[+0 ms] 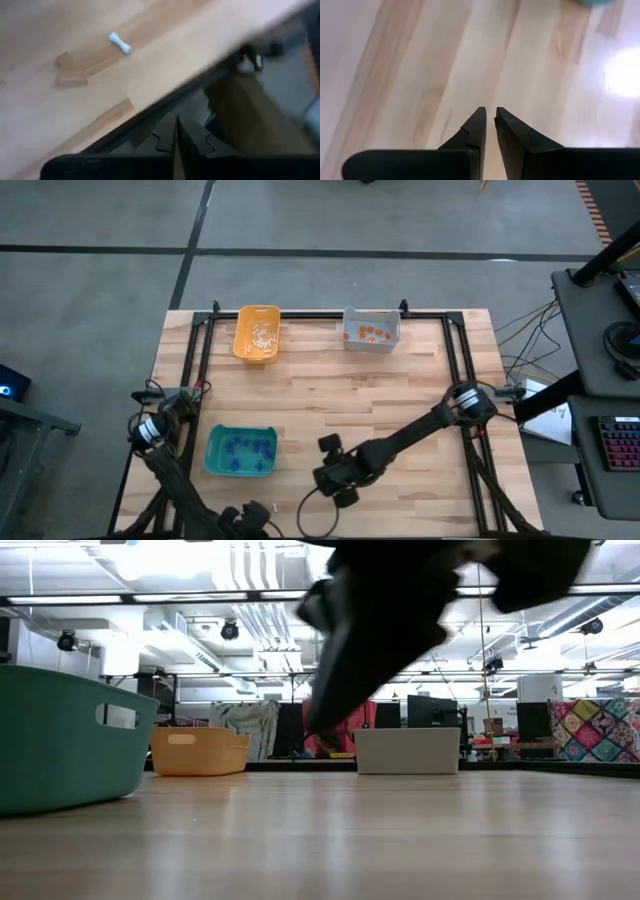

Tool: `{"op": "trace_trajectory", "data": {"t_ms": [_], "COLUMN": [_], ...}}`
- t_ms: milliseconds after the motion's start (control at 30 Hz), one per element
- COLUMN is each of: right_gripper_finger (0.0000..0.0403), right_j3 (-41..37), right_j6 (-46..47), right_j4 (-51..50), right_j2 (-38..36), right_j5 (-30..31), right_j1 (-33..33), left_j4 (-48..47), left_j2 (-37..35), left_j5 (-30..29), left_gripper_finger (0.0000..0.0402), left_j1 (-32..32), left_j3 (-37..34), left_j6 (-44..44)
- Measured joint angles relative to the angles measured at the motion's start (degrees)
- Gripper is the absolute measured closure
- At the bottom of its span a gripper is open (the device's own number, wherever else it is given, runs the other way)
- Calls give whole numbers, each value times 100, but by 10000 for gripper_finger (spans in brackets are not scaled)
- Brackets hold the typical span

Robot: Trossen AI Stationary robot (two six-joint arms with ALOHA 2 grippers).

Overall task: Sort Halloween decoration
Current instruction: Put the white bone toy into the orange bin

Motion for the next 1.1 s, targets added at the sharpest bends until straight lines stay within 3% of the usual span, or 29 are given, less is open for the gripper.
{"op": "trace_trajectory", "data": {"t_ms": [167,333,600,800,1100], "right_gripper_finger": [365,365,365,365,365], "right_j3": [-785,-1740,-3081,-3414,-3423], "right_j6": [59,344,456,538,551], "right_j4": [10,580,2332,2628,2635], "right_j2": [-734,-1551,-2404,-2632,-2634], "right_j5": [9,32,25,31,29], "right_j1": [36,118,242,240,242], "left_j4": [-18,-129,-417,-677,-935], "left_j2": [159,305,578,741,748], "left_j5": [46,58,50,236,131], "left_gripper_finger": [402,388,330,302,306], "left_j1": [262,390,606,661,661], "left_j3": [-14,-26,-31,-35,-139], "left_j6": [-1182,-1531,-1537,-1536,-1713]}}
